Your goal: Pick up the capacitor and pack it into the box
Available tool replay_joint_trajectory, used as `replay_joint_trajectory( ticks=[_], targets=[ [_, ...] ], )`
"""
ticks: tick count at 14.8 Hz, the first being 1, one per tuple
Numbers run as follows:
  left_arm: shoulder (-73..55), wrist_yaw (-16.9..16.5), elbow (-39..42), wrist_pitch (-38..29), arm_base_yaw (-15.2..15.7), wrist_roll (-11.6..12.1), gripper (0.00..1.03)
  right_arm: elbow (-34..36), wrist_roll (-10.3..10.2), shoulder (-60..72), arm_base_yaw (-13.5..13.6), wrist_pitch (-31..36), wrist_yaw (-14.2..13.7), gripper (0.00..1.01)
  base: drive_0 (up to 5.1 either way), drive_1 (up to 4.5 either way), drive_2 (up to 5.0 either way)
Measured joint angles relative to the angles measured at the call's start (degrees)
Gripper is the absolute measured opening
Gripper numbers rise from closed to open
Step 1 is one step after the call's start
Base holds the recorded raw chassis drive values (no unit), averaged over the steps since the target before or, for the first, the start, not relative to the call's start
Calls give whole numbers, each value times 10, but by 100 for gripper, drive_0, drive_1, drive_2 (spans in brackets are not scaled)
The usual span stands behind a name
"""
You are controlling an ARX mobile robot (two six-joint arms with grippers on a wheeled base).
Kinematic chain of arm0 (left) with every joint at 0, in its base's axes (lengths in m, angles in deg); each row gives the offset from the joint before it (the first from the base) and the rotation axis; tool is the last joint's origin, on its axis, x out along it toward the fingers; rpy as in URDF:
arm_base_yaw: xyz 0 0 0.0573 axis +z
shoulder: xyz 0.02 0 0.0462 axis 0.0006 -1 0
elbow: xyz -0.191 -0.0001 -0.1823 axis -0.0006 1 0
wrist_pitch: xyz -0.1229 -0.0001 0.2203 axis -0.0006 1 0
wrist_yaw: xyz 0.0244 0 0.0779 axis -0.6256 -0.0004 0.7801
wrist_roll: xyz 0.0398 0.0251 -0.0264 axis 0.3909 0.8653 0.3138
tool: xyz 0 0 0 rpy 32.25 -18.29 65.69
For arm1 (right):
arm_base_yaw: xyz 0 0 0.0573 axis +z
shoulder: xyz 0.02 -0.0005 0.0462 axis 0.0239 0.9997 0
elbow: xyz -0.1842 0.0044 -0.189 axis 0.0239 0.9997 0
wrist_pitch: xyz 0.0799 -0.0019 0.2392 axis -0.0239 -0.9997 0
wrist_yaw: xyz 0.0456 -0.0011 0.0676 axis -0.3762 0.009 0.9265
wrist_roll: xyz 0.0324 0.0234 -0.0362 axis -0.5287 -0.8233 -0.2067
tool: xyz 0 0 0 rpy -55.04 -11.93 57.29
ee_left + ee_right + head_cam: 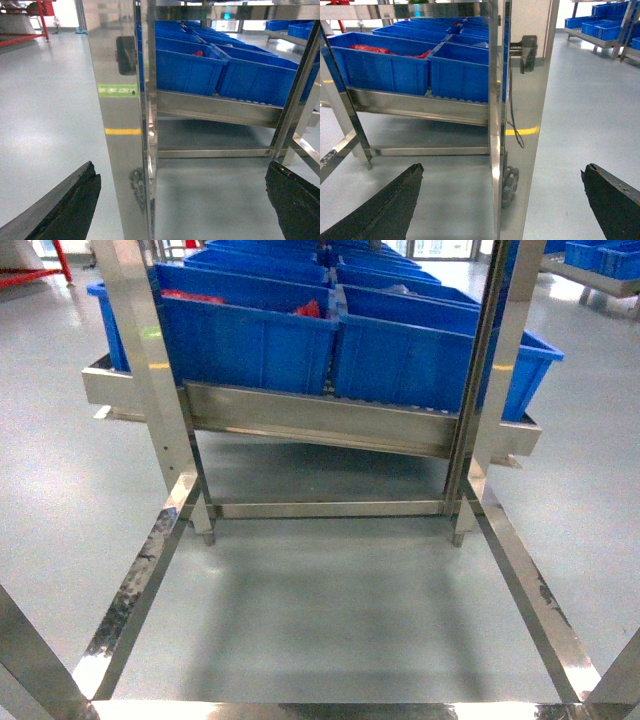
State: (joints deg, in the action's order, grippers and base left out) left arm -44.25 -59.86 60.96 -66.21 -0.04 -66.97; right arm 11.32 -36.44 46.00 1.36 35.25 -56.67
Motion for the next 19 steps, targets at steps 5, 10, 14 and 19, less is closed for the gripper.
replay_joint_trajectory(
  ticks=[5,10,14,19],
  targets=[
    [0,1,0,-1,0,0,98,0,0,0,0,1,0,98,0,0,0],
    [0,0,0,-2,0,0,98,0,0,0,0,0,0,98,0,0,0],
    [0,0,0,-2,0,0,98,0,-1,0,0,1,0,98,0,0,0],
    [0,0,0,-2,0,0,98,0,0,0,0,1,0,98,0,0,0]
  ],
)
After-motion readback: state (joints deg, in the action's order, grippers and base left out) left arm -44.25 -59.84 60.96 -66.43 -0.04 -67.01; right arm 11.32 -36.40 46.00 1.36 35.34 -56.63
